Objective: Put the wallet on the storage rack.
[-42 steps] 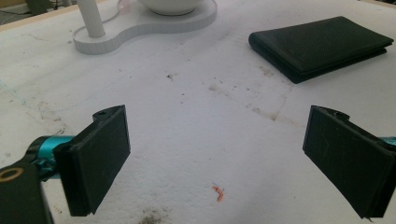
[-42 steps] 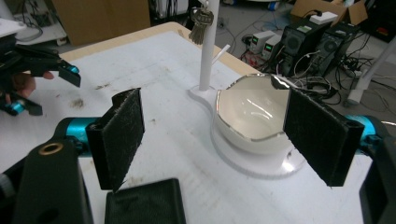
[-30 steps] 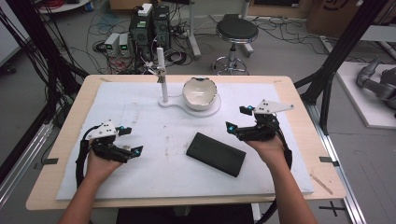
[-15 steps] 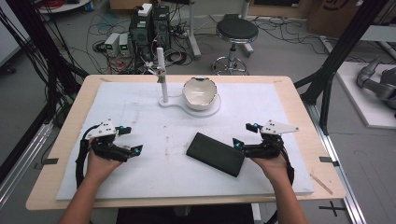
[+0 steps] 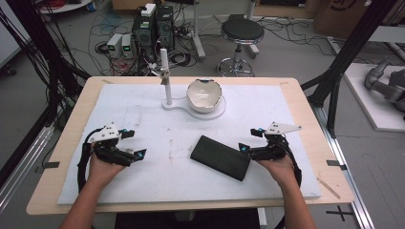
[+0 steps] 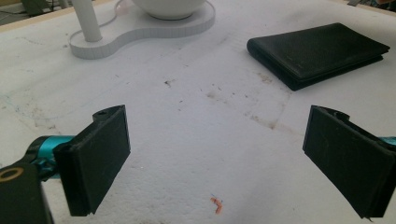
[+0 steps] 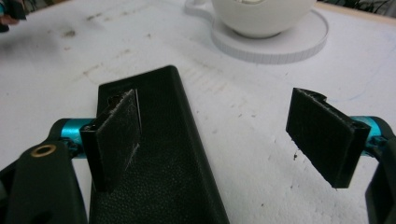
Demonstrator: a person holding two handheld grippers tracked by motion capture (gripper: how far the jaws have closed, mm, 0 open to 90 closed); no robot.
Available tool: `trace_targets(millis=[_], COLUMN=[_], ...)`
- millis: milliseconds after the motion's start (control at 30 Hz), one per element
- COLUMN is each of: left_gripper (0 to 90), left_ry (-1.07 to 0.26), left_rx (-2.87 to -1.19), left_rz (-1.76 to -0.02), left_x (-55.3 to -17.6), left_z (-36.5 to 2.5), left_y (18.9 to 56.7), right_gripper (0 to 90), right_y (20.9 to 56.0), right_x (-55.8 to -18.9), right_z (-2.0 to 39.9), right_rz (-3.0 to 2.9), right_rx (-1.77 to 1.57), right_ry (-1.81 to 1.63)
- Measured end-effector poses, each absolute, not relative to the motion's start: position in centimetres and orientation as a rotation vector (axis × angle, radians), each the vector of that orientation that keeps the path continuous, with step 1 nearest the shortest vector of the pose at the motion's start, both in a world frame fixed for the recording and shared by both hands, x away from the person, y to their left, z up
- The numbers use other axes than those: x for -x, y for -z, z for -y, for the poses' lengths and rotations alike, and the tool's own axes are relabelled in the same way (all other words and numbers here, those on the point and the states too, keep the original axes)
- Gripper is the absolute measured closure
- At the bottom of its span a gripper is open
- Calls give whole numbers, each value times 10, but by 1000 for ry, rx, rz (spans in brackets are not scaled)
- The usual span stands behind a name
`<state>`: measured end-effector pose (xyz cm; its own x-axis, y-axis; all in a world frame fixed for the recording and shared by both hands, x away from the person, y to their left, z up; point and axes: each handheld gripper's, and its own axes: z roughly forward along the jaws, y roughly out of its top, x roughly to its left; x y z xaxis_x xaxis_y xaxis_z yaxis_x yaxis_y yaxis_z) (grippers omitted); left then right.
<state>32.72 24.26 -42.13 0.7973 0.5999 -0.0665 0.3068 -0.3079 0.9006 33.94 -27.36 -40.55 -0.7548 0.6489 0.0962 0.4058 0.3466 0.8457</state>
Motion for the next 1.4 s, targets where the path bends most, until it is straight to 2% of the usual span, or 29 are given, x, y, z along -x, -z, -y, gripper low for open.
trace_targets(millis=[733, 767, 800, 833, 867, 1033, 1167, 1200, 1233, 1267, 1300, 1400], left_gripper=[74, 74, 74, 74, 74, 74, 74, 74, 74, 74, 74, 74], left_ry=[-338, -337, -335, -334, -333, -334, -338, -337, -337, -337, -336, -338], left_rx=[-1942, -1941, -1944, -1942, -1943, -1945, -1949, -1948, -1948, -1947, -1952, -1955], left_rz=[-675, -676, -676, -675, -674, -670, -668, -668, -666, -668, -667, -668], left_x=[-325, -325, -325, -325, -325, -325, -324, -324, -324, -324, -324, -324], left_z=[-240, -240, -240, -239, -239, -239, -238, -238, -237, -237, -237, -236], left_y=[423, 424, 423, 424, 424, 424, 423, 423, 423, 423, 424, 424], right_gripper=[193, 217, 288, 288, 337, 336, 378, 404, 480, 480, 604, 695], right_y=[441, 442, 443, 443, 445, 447, 448, 448, 450, 450, 452, 452], right_x=[-360, -359, -357, -357, -355, -350, -350, -350, -351, -351, -353, -352], right_z=[257, 258, 260, 260, 263, 265, 266, 267, 270, 270, 276, 279], right_rz=[-2745, -2742, -2742, -2742, -2749, -2737, -2723, -2720, -2703, -2703, -2685, -2670], right_rx=[-1000, -1002, -995, -995, -982, -1002, -1021, -1032, -1062, -1062, -1112, -1166], right_ry=[-1151, -1158, -1193, -1193, -1248, -1280, -1286, -1294, -1336, -1336, -1393, -1426])
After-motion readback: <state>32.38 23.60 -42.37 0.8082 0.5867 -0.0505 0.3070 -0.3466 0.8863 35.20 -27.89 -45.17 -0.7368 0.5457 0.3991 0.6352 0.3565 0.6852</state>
